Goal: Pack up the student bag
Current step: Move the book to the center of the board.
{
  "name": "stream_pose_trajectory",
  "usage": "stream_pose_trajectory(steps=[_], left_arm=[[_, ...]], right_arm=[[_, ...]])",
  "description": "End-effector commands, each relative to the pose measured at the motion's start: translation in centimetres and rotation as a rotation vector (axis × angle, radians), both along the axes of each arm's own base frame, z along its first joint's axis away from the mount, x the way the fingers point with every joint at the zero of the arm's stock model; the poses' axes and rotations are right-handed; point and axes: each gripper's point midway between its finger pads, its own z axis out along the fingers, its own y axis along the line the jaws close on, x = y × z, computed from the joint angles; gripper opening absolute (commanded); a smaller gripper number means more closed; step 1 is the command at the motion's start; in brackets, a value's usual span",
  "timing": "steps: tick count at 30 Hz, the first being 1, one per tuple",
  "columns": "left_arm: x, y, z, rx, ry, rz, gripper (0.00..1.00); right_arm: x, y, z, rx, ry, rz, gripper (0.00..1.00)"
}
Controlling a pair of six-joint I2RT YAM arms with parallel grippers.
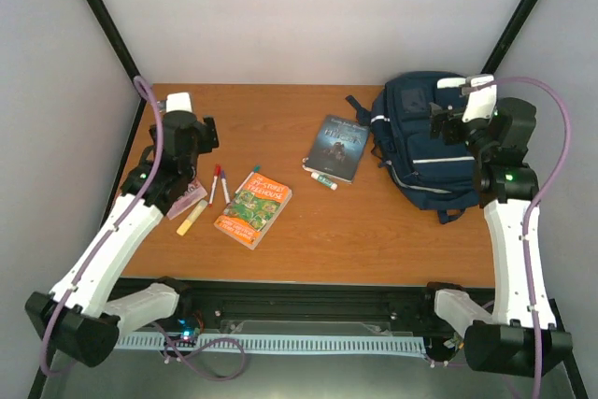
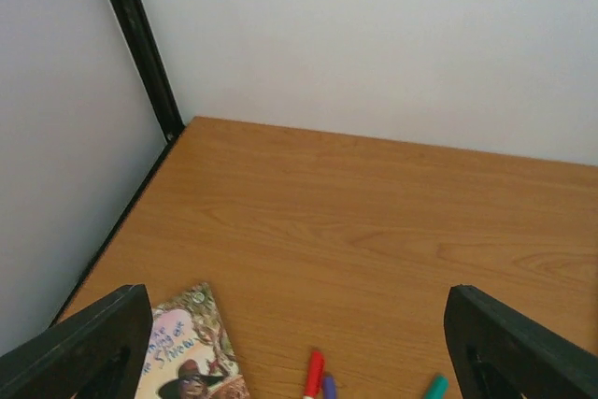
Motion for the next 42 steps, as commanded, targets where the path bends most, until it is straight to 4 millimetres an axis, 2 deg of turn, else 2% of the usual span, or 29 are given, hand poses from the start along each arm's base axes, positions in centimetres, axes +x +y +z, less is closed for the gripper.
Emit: stream_pose_trajectory(steps=[1,5,12,17,20,24,28,33,36,42], left_arm=[[2.3,-1.6,-1.1,0.003,0.039,-0.043,0.86],[4.5,-5.0,-3.7,0.011,0.109,-0.133,0.83],[8.2,-13.3,-9.8,-0.014,0.311,-0.32,0.85],[10.4,-19.5,-13.7,-0.092,0.442,-0.435,0.85],[11.2,-23.5,-15.7,-0.16,0.514,-0.541,0.79],[12.3,-27.1,-18.3,-0.246,0.6,-0.587,0.78],[13.6,-29.7,-20.7,-0.298,0.672,-0.609,0.79],[14.7,-31.3,-23.5,-0.317,0.758,-0.602,0.75],[15.1,-31.3,-24.8,-0.307,0.777,-0.58,0.75],[14.8,-30.2,-26.4,-0.281,0.82,-0.544,0.87]], right_arm=[[1.2,1.1,-3.4,0.012,0.096,0.064,1.0],[2.1,2.0,-7.0,0.008,0.203,0.122,1.0],[2.5,3.3,-14.0,0.032,0.392,0.193,0.94],[2.4,4.2,-19.0,0.062,0.553,0.249,0.78],[2.2,4.9,-21.9,0.093,0.651,0.291,0.62],[1.8,5.6,-25.1,0.147,0.765,0.318,0.52],[1.6,6.0,-27.0,0.174,0.829,0.334,0.49],[0.9,6.6,-28.2,0.201,0.86,0.36,0.48],[0.9,7.0,-28.5,0.224,0.871,0.377,0.48],[3.2,9.0,-29.9,0.28,0.941,0.402,0.55]])
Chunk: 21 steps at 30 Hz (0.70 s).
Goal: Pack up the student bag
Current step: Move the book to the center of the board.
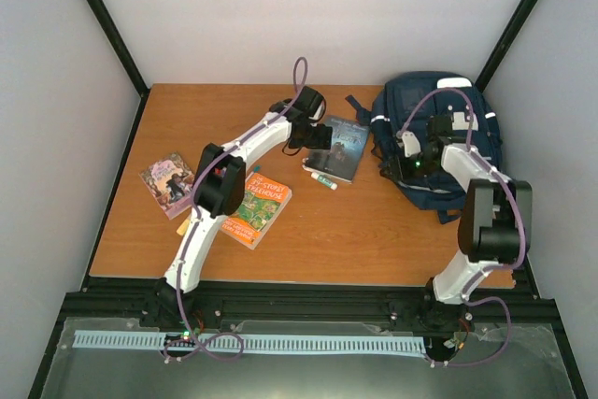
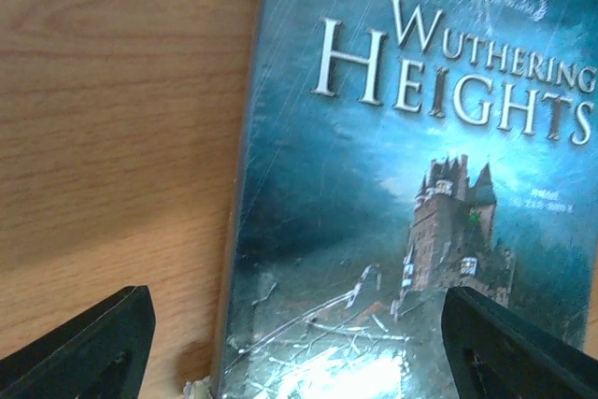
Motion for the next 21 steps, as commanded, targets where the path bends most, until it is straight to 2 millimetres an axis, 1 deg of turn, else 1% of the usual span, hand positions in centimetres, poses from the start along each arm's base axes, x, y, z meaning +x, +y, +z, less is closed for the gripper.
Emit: stream_pose_trajectory(steps=[1,3,4,7,10,14,15,16,21], left_arm=[[-0.5,0.5,0.2,0.008,0.033,0.006,0.88],[-0.8,0.9,-0.2,0.011,0.047,0.006,0.89],[-0.9,1.1,-0.5,0.009,0.053,0.007,0.9],[-1.5,1.4,-1.0,-0.002,0.073,0.002,0.9],[-1.8,1.6,-1.5,-0.015,0.084,-0.005,0.9],[-1.7,1.7,-2.4,-0.025,0.102,0.004,0.87],[-1.8,1.7,-2.5,-0.031,0.108,0.007,0.87],[-1.9,1.6,-2.5,-0.039,0.112,0.011,0.86],[-2.5,1.7,-2.3,-0.061,0.117,0.021,0.86]], right_arm=[[2.1,2.2,-0.8,0.073,0.055,0.014,0.57],[3.3,2.8,-1.5,0.087,0.081,0.002,0.63],[3.8,3.0,-1.9,0.09,0.093,-0.002,0.64],[5.4,3.7,-2.5,0.097,0.112,-0.014,0.64],[6.5,4.4,-2.9,0.095,0.118,-0.022,0.64],[8.9,4.6,-3.6,0.045,0.105,-0.069,0.65],[9.4,4.6,-4.2,0.032,0.118,-0.079,0.65],[9.9,4.7,-4.0,0.02,0.115,-0.086,0.65],[11.3,5.3,-6.0,-0.019,0.151,-0.103,0.67]])
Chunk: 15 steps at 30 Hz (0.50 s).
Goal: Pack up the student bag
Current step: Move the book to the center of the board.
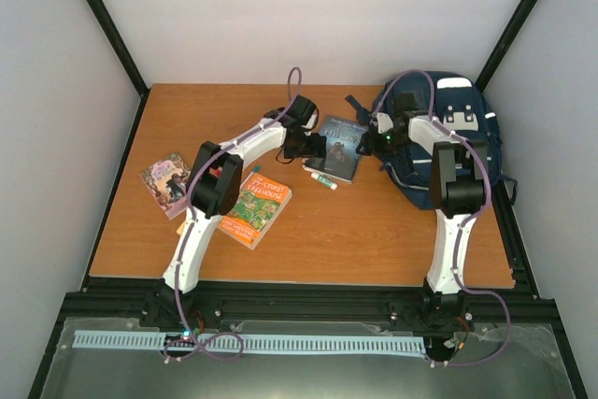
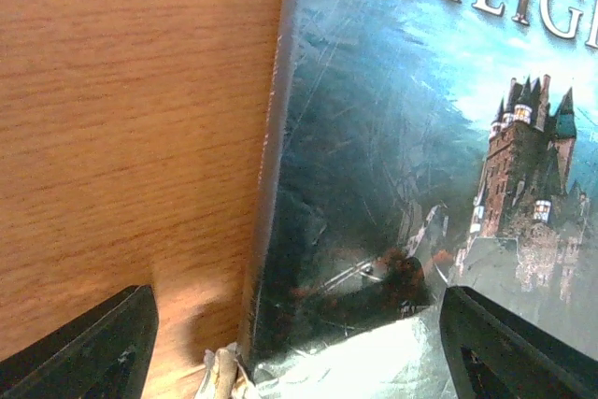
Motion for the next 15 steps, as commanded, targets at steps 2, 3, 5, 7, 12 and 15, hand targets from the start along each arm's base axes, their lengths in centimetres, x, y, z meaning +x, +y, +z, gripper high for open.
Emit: stream_pose_trajectory(steps=[2,3,5,7,12,15], left_arm=[[-0.8,0.2,1.1,-0.036,0.019,0.021,0.85],[-0.9,0.4,1.2,-0.031,0.017,0.025,0.85],[-1.1,0.9,1.4,-0.017,0.009,0.031,0.85],[-1.4,1.8,1.3,0.017,0.013,0.045,0.85],[-2.3,4.4,0.5,0.107,0.033,0.083,0.85],[-2.9,7.4,-0.2,0.182,0.066,0.17,0.86]], right_arm=[[1.3,0.6,-2.3,-0.04,0.061,-0.034,0.67],[1.4,1.0,-2.6,-0.037,0.073,-0.026,0.67],[1.5,2.0,-3.2,-0.033,0.092,-0.008,0.66],[1.5,3.2,-3.6,-0.022,0.101,0.021,0.64],[1.1,6.9,-3.6,0.036,0.112,0.091,0.6],[1.0,8.5,-3.7,0.068,0.127,0.118,0.6]])
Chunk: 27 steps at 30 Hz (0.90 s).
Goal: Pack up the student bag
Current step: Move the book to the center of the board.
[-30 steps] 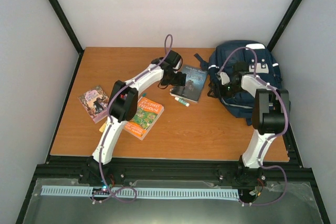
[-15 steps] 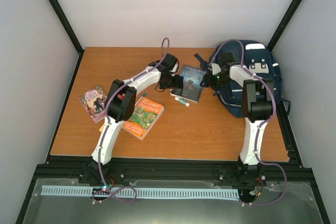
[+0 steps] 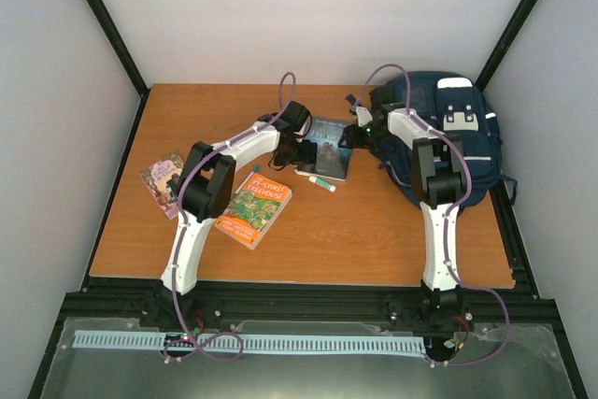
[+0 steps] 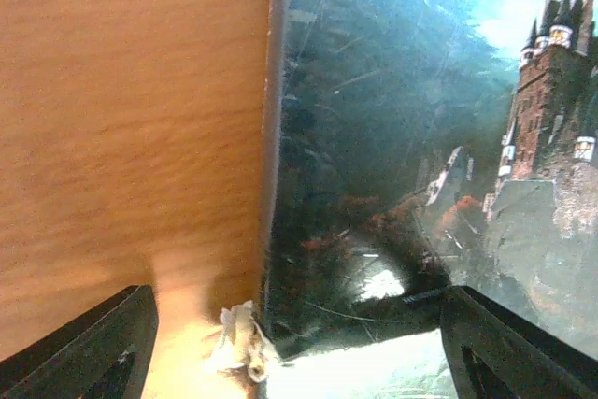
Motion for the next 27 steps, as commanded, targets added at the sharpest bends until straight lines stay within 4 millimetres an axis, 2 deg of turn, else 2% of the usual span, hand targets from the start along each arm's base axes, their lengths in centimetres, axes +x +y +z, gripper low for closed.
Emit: stream_pose_trajectory(steps=[1,4,9,12,15,18,20,23,24,27], left_arm=[[-1.1,5.5,0.0,0.13,0.052,0.147,0.86],[-1.8,8.2,0.1,0.151,0.069,0.219,0.86],[-2.4,11.4,0.9,0.199,0.036,0.271,0.86],[-2.6,12.9,1.4,0.228,0.023,0.302,0.86],[-2.4,13.7,2.5,0.242,-0.009,0.317,0.88],[-1.6,13.7,5.1,0.227,-0.083,0.3,0.9],[-1.1,13.1,7.6,0.185,-0.147,0.263,0.92],[-0.6,11.7,12.3,0.083,-0.268,0.185,0.99],[-0.6,11.1,14.6,0.034,-0.324,0.156,1.0],[-1.1,9.2,19.5,-0.091,-0.439,0.067,1.0]], right_arm=[[-2.7,4.8,-2.3,0.055,0.115,0.082,0.6],[-3.1,6.7,-2.3,0.084,0.124,0.11,0.59],[-3.5,9.4,-1.8,0.141,0.135,0.146,0.59],[-3.9,10.9,-1.2,0.163,0.127,0.181,0.6],[-3.6,11.2,-0.1,0.17,0.102,0.192,0.61],[-2.6,9.8,2.5,0.162,0.047,0.179,0.63],[-2.1,8.1,5.3,0.175,-0.006,0.162,0.64],[-2.0,4.4,9.8,0.184,-0.099,0.141,0.67],[-2.0,2.8,11.4,0.185,-0.132,0.133,0.67],[-3.3,-2.0,16.2,0.172,-0.231,0.13,0.68]])
